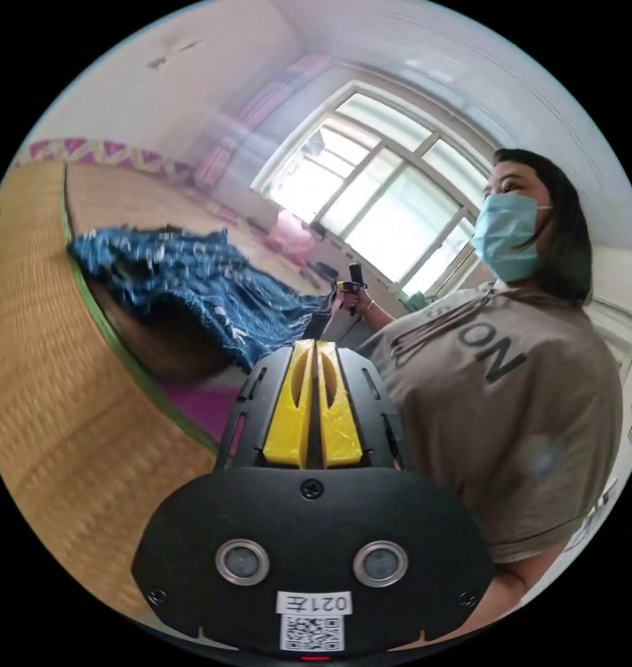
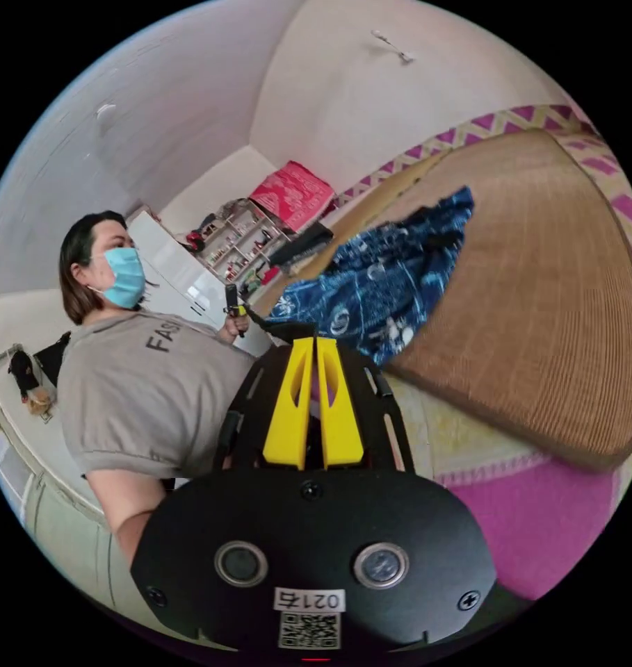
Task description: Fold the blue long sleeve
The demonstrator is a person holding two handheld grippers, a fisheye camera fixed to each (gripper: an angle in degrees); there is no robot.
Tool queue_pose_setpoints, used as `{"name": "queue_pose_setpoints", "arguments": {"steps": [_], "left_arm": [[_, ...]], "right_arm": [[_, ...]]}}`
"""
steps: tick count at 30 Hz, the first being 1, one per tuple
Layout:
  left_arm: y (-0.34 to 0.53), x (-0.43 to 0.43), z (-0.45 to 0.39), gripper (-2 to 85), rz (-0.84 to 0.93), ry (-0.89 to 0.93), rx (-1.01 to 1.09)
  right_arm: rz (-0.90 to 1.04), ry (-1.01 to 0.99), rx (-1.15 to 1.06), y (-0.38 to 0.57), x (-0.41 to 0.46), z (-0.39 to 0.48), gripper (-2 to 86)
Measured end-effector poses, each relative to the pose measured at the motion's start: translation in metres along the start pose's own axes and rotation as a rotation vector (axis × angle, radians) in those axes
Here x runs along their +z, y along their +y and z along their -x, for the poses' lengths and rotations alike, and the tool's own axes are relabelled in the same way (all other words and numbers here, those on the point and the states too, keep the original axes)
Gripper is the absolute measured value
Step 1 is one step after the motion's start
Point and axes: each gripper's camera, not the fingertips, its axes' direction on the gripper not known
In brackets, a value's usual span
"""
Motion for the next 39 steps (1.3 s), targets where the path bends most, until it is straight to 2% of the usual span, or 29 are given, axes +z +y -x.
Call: {"name": "queue_pose_setpoints", "arguments": {"steps": [3, 7, 13, 18, 21, 26, 28, 31, 36, 39], "left_arm": [[0.051, 0.034, 0.024, -1.0, 0.114, 0.02, -0.159], [0.098, 0.038, 0.044, -1.0, 0.128, 0.077, -0.308], [0.105, -0.003, 0.046, -1.0, 0.112, 0.027, -0.323], [0.084, -0.042, 0.036, -0.9, 0.187, -0.022, -0.245], [0.076, -0.06, 0.036, -0.9, 0.238, 0.001, -0.232], [0.07, -0.089, 0.049, -0.9, 0.194, 0.031, -0.275], [0.068, -0.131, 0.044, -0.9, 0.003, 0.021, -0.253], [0.074, -0.188, 0.033, -0.8, -0.191, -0.06, -0.244], [0.076, -0.23, 0.017, -0.9, -0.218, -0.148, -0.245], [0.074, -0.243, 0.014, -1.0, -0.209, -0.156, -0.251]], "right_arm": [[0.101, 0.024, 0.084, 0.04, 0.025, -0.005, -0.4], [0.103, -0.011, 0.097, 0.056, 0.033, 0.015, 0.2], [0.279, 0.058, 0.048, 0.032, 0.041, 0.079, 3.3], [0.192, 0.232, -0.122, -0.059, 0.034, 0.163, 1.1], [0.229, 0.364, -0.33, -0.146, 0.097, 0.219, 0.2], [0.334, 0.47, -0.678, -0.292, 0.29, 0.294, 5.8], [0.331, 0.508, -0.717, -0.335, 0.352, 0.304, 6.3], [0.366, 0.56, -0.796, -0.393, 0.447, 0.312, 7.4], [0.534, 0.643, -0.897, -0.442, 0.555, 0.313, 10.0], [0.583, 0.669, -0.876, -0.458, 0.574, 0.296, 4.7]]}}
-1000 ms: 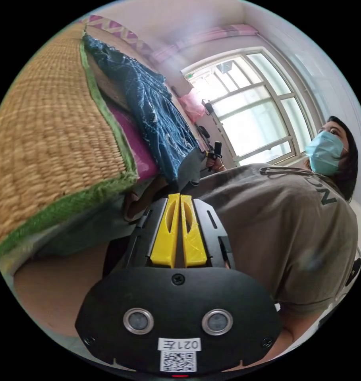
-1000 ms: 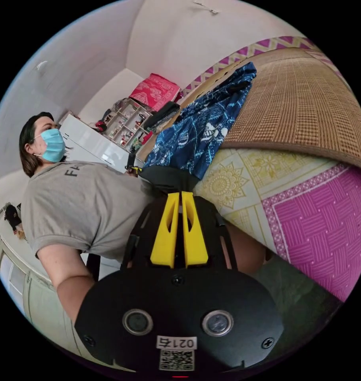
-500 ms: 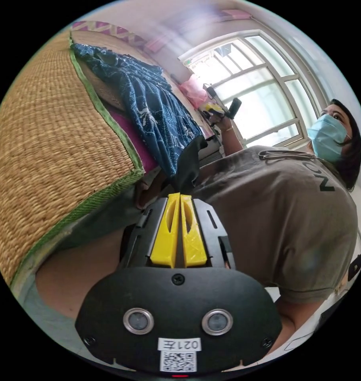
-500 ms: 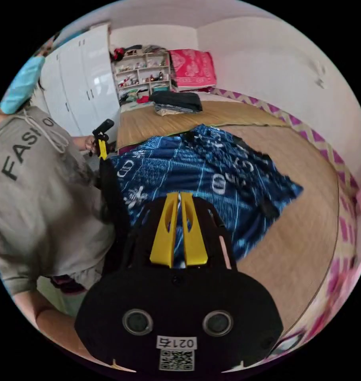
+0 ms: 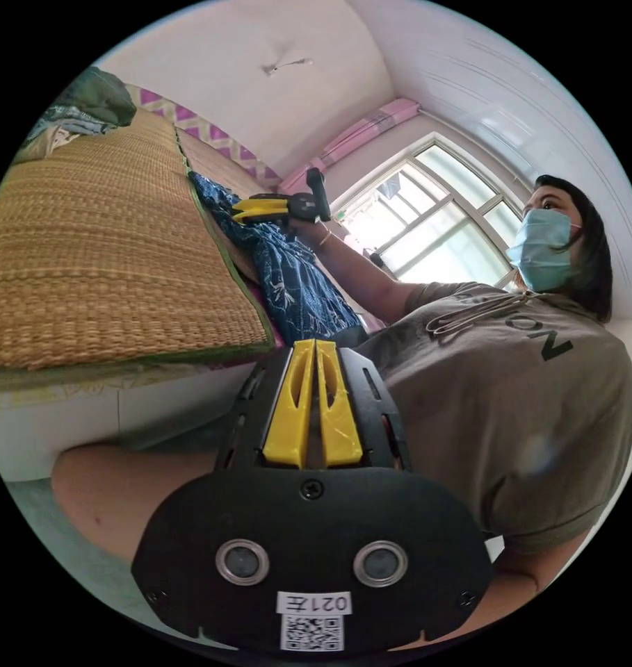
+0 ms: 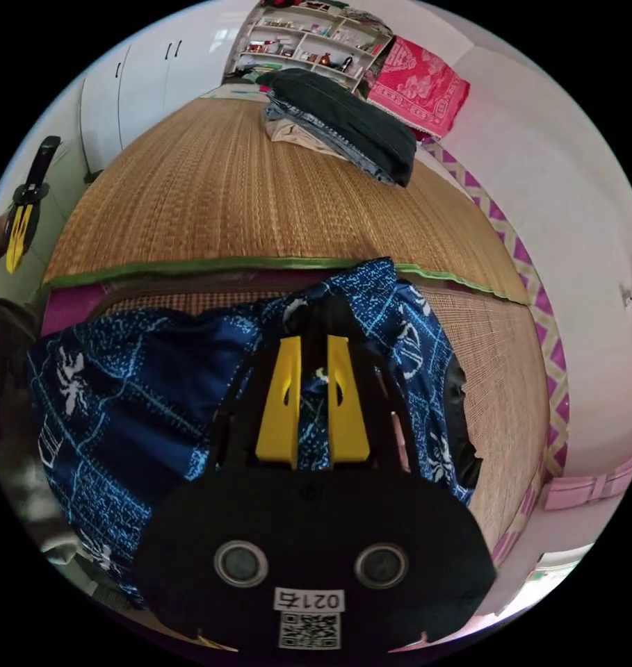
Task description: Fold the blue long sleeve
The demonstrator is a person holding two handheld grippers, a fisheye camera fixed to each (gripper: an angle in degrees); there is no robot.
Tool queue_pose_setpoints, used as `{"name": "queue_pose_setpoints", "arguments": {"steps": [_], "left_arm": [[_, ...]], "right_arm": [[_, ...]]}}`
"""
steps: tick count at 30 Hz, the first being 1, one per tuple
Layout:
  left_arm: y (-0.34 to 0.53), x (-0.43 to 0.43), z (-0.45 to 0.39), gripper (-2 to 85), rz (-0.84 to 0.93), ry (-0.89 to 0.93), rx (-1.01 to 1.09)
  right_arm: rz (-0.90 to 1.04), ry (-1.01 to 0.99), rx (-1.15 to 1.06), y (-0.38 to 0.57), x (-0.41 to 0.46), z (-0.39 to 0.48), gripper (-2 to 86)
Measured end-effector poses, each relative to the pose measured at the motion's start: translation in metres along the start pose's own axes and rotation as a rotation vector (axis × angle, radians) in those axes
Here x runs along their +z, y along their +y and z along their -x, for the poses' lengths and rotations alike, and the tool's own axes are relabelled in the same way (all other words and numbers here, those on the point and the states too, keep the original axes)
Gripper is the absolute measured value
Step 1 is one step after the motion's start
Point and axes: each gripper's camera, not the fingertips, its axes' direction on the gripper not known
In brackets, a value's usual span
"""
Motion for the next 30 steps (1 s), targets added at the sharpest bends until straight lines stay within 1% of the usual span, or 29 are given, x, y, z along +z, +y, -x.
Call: {"name": "queue_pose_setpoints", "arguments": {"steps": [2, 3, 6, 8, 9, 11, 12, 14, 15, 17, 18, 20, 21, 23, 24, 25, 26, 27, 28, 29, 30], "left_arm": [[-0.005, -0.006, 0.004, -1.0, 0.003, -0.004, -0.016], [-0.008, -0.011, 0.007, -1.0, -0.009, 0.0, -0.025], [-0.023, -0.02, 0.016, -1.0, -0.048, 0.032, -0.043], [-0.036, -0.022, 0.018, -0.9, -0.062, 0.042, -0.04], [-0.047, -0.021, 0.018, -0.9, -0.058, 0.046, -0.035], [-0.063, -0.017, 0.016, -0.9, -0.045, 0.051, -0.024], [-0.074, -0.013, 0.016, -0.9, -0.036, 0.055, -0.021], [-0.092, -0.006, 0.018, -0.9, -0.022, 0.08, -0.038], [-0.104, -0.001, 0.02, -0.9, -0.029, 0.105, -0.05], [-0.122, 0.006, 0.022, -0.9, -0.039, 0.129, -0.061], [-0.135, 0.013, 0.021, -0.9, -0.036, 0.134, -0.065], [-0.154, 0.024, 0.017, -0.9, -0.028, 0.129, -0.064], [-0.166, 0.032, 0.013, -0.9, -0.024, 0.125, -0.064], [-0.182, 0.045, 0.006, -0.9, -0.019, 0.13, -0.07], [-0.192, 0.054, 0.002, -0.9, -0.02, 0.132, -0.077], [-0.201, 0.062, -0.003, -0.9, -0.022, 0.134, -0.086], [-0.205, 0.067, -0.006, -0.9, -0.023, 0.136, -0.09], [-0.213, 0.076, -0.012, -0.9, -0.023, 0.136, -0.097], [-0.222, 0.085, -0.018, -0.9, -0.017, 0.132, -0.104], [-0.226, 0.09, -0.023, -0.9, -0.014, 0.129, -0.105], [-0.236, 0.099, -0.032, -0.9, -0.007, 0.123, -0.101]], "right_arm": [[-0.008, -0.06, 0.049, 0.01, -0.004, -0.021, 0.8], [-0.027, -0.063, 0.079, 0.015, -0.01, -0.028, 0.5], [-0.187, -0.104, 0.283, 0.067, -0.061, -0.077, -0.4], [-0.359, -0.124, 0.483, 0.143, -0.124, -0.125, -0.6], [-0.404, -0.125, 0.534, 0.167, -0.142, -0.139, -0.6], [-0.564, -0.089, 0.75, 0.286, -0.217, -0.19, -0.5], [-0.594, -0.071, 0.802, 0.318, -0.235, -0.202, -0.4], [-0.652, 0.032, 0.985, 0.45, -0.301, -0.244, -0.3], [-0.652, 0.072, 1.026, 0.483, -0.317, -0.253, -0.2], [-0.612, 0.245, 1.175, 0.609, -0.371, -0.282, 0.0], [-0.597, 0.272, 1.208, 0.64, -0.382, -0.289, 0.0], [-0.498, 0.326, 1.322, 0.753, -0.412, -0.316, 0.2], [-0.475, 0.353, 1.355, 0.78, -0.418, -0.32, 0.3], [-0.421, 0.411, 1.475, 0.883, -0.43, -0.327, 0.7], [-0.409, 0.429, 1.51, 0.907, -0.43, -0.325, 0.9], [-0.357, 0.466, 1.567, 0.947, -0.425, -0.322, 1.4], [-0.244, 0.459, 1.622, 0.981, -0.411, -0.321, 2.1], [-0.174, 0.443, 1.644, 0.995, -0.4, -0.322, 2.5], [-0.037, 0.455, 1.704, 1.018, -0.38, -0.321, 4.3], [0.027, 0.528, 1.726, 1.03, -0.367, -0.316, 6.9], [0.037, 0.569, 1.724, 1.033, -0.362, -0.314, 7.9]]}}
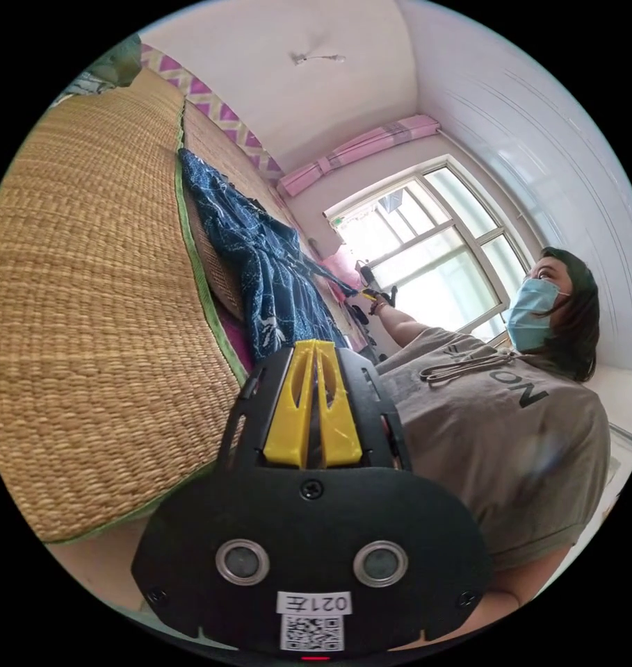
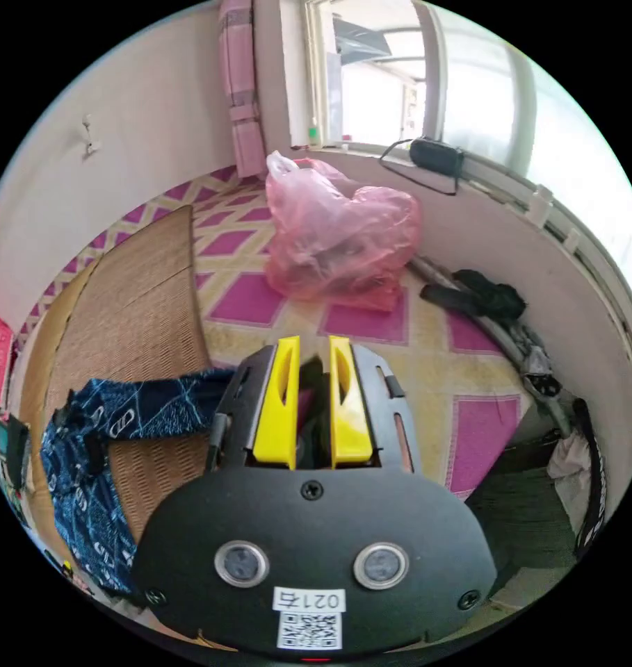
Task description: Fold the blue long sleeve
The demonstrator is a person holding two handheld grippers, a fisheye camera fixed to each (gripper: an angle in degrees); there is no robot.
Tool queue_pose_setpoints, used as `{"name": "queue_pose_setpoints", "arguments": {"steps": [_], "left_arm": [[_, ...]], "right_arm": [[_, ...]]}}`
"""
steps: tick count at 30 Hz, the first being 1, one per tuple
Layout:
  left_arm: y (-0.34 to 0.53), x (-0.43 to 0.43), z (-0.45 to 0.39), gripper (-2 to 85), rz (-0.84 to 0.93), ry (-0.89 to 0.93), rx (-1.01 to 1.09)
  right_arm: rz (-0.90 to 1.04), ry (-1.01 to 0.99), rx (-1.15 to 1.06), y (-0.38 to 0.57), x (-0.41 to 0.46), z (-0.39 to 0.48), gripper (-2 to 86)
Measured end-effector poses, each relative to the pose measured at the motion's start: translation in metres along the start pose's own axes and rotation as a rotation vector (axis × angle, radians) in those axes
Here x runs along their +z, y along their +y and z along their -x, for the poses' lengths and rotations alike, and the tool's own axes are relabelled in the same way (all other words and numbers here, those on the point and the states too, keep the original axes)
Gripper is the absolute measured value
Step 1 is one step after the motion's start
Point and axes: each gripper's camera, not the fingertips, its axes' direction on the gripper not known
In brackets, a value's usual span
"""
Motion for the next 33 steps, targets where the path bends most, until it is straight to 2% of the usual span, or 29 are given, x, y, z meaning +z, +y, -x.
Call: {"name": "queue_pose_setpoints", "arguments": {"steps": [3, 6, 8, 9, 11, 14, 16, 19, 23, 28, 33], "left_arm": [[-0.024, 0.026, -0.026, -0.9, 0.032, -0.016, 0.023], [-0.054, 0.059, -0.054, -0.9, 0.084, -0.026, 0.076], [-0.074, 0.085, -0.072, -0.9, 0.122, -0.019, 0.12], [-0.088, 0.105, -0.085, -0.9, 0.148, -0.011, 0.154], [-0.11, 0.14, -0.104, -0.9, 0.194, -0.007, 0.204], [-0.145, 0.206, -0.14, -0.6, 0.264, -0.053, 0.289], [-0.175, 0.268, -0.174, 0.4, 0.315, -0.118, 0.365], [-0.21, 0.349, -0.218, 3.5, 0.348, -0.201, 0.469], [-0.244, 0.449, -0.268, 4.8, 0.392, -0.317, 0.626], [-0.256, 0.576, -0.315, 5.3, 0.369, -0.606, 0.864], [-0.249, 0.641, -0.319, 7.9, 0.435, -0.656, 0.922]], "right_arm": [[-0.007, 0.066, 0.037, 0.007, 0.021, -0.005, 10.4], [-0.057, 0.044, -0.125, 0.014, 0.023, 0.048, 7.1], [-0.067, -0.03, -0.384, 0.037, 0.026, 0.134, 3.4], [-0.074, -0.048, -0.445, 0.047, 0.026, 0.158, 2.5], [-0.084, -0.19, -0.639, 0.096, 0.028, 0.25, 0.0], [0.027, -0.399, -0.75, 0.153, 0.051, 0.344, -0.8], [0.116, -0.463, -0.782, 0.18, 0.076, 0.389, -0.8], [0.228, -0.438, -0.768, 0.211, 0.123, 0.434, -0.7], [0.191, -0.402, -0.713, 0.234, 0.14, 0.447, -0.6], [0.177, -0.355, -0.7, 0.265, 0.149, 0.463, -0.5], [0.205, -0.404, -0.644, 0.285, 0.162, 0.461, 0.0]]}}
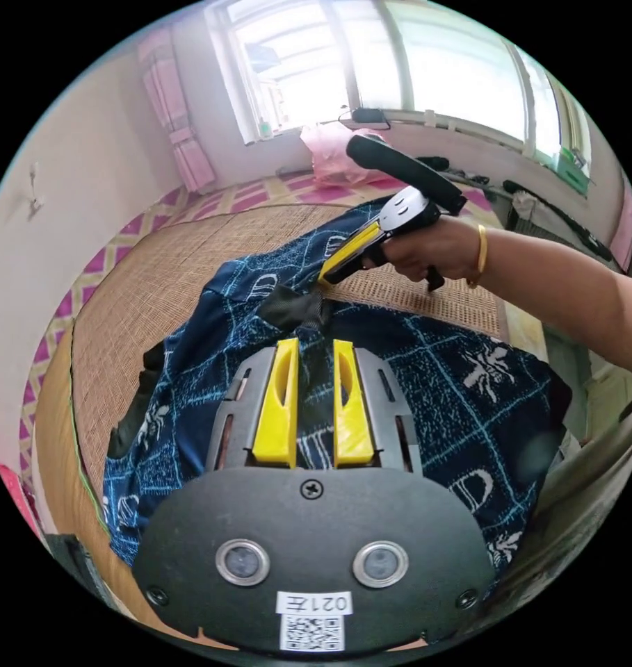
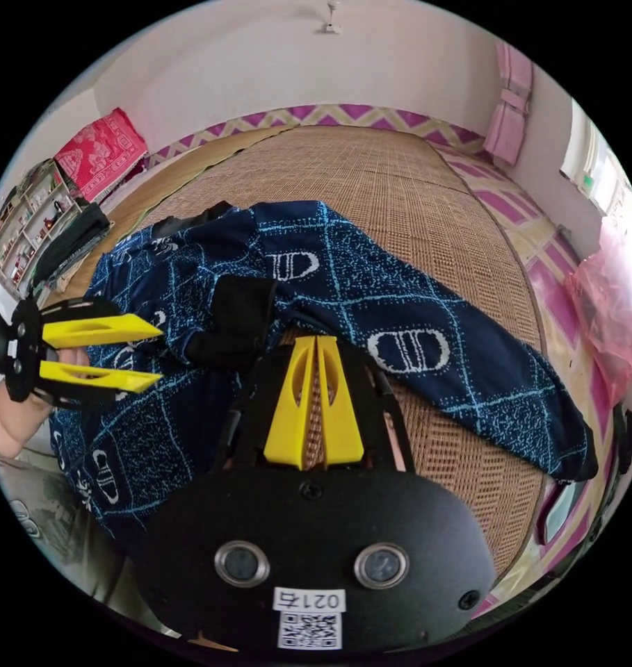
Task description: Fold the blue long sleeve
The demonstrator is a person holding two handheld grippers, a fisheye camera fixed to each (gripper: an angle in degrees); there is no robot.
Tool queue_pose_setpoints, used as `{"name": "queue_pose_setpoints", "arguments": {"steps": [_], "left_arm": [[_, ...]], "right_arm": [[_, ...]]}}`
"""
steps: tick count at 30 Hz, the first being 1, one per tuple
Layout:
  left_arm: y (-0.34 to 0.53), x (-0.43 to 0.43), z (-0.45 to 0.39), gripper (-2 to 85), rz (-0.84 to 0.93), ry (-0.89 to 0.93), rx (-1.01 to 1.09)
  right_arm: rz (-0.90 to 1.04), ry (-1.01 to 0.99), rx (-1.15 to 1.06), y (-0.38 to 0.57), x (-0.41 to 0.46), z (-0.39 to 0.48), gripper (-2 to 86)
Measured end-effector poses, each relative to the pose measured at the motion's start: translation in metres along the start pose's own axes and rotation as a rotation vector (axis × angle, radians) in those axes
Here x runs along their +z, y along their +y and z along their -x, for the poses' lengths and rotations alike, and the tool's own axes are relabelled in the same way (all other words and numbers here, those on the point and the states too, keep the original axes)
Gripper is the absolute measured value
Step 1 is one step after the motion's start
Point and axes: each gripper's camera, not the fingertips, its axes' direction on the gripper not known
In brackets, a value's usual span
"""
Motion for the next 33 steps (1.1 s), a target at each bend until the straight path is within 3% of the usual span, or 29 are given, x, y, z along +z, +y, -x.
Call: {"name": "queue_pose_setpoints", "arguments": {"steps": [6, 8, 11, 15, 19, 22, 27, 33], "left_arm": [[0.007, 0.052, -0.009, 4.7, 0.153, -0.062, -0.003], [0.03, 0.042, -0.002, 1.8, 0.092, -0.046, -0.057], [0.102, -0.021, 0.042, 0.0, -0.159, 0.079, -0.286], [0.291, -0.17, 0.134, -0.7, -0.545, 0.17, -0.639], [0.546, -0.326, 0.196, -0.8, -0.747, -0.038, -0.887], [0.72, -0.414, 0.206, -0.8, -0.774, -0.248, -0.997], [0.957, -0.466, 0.188, -0.9, -0.66, -0.471, -1.202], [1.199, -0.42, 0.147, -0.9, -0.703, -0.412, -1.507]], "right_arm": [[0.0, -0.041, 0.022, 0.021, 0.016, 0.011, 1.2], [0.0, -0.024, 0.014, 0.03, 0.021, 0.022, 0.5], [-0.001, -0.011, 0.009, 0.041, 0.026, 0.034, -0.3], [0.0, -0.026, 0.016, 0.054, 0.03, 0.041, -0.5], [0.001, -0.054, 0.031, 0.068, 0.034, 0.047, -0.6], [0.001, -0.076, 0.053, 0.079, 0.035, 0.05, -0.6], [0.0, -0.165, 0.122, 0.095, 0.036, 0.043, -0.7], [0.003, -0.142, 0.129, 0.111, 0.033, 0.061, -0.8]]}}
